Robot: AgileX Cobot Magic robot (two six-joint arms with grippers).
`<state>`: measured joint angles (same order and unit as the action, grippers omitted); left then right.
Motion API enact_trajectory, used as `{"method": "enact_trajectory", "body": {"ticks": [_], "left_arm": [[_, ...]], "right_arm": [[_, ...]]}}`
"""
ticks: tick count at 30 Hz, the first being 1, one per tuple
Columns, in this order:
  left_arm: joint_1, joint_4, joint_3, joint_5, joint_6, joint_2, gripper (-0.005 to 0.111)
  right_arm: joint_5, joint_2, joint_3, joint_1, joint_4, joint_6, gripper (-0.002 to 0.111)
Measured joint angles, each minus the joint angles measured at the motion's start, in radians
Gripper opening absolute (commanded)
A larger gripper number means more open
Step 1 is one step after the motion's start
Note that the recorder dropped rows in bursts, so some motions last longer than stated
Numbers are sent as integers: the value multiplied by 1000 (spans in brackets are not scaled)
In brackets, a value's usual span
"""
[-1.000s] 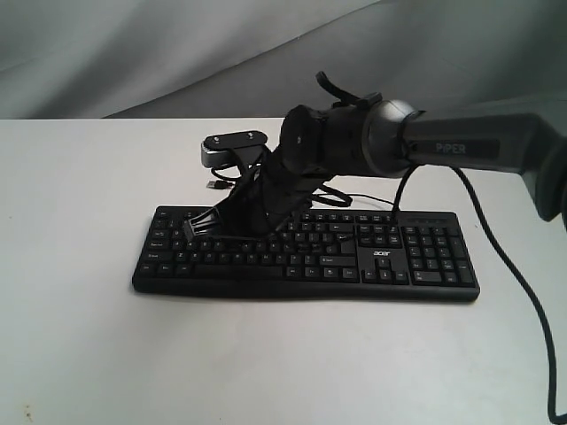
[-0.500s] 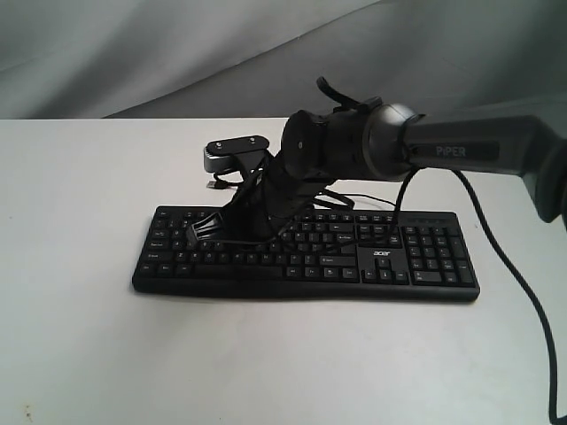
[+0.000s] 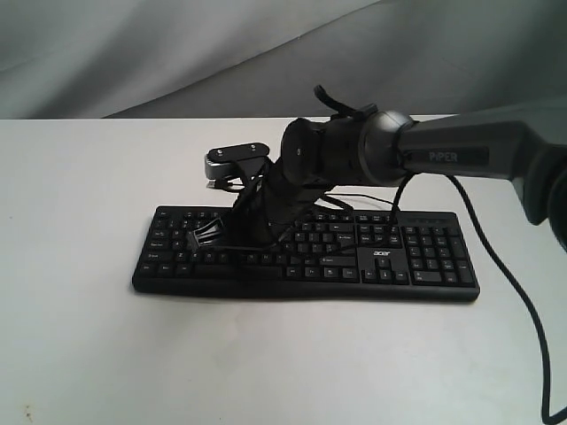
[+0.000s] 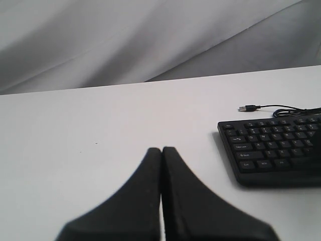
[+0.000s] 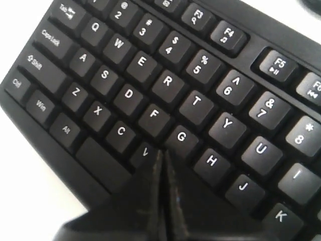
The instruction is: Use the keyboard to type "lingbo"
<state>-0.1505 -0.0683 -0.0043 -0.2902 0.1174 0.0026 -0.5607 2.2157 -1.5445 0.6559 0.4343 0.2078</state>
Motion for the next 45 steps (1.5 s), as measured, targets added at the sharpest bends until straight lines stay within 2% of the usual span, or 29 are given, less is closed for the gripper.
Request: {"method": "enact_trajectory", "body": {"ticks": [20, 28, 38, 45], "left_arm": [[0, 0, 0, 0, 0, 0, 1], [0, 0, 0, 0, 0, 0, 1], [0, 0, 0, 0, 0, 0, 1], [0, 0, 0, 0, 0, 0, 1]], "right_arm": [[-2, 0, 0, 0, 0, -8, 0], [-2, -78, 1, -2, -71, -20, 0], [-6, -106, 60, -100, -91, -88, 0], [17, -107, 107, -124, -74, -67, 0]]}}
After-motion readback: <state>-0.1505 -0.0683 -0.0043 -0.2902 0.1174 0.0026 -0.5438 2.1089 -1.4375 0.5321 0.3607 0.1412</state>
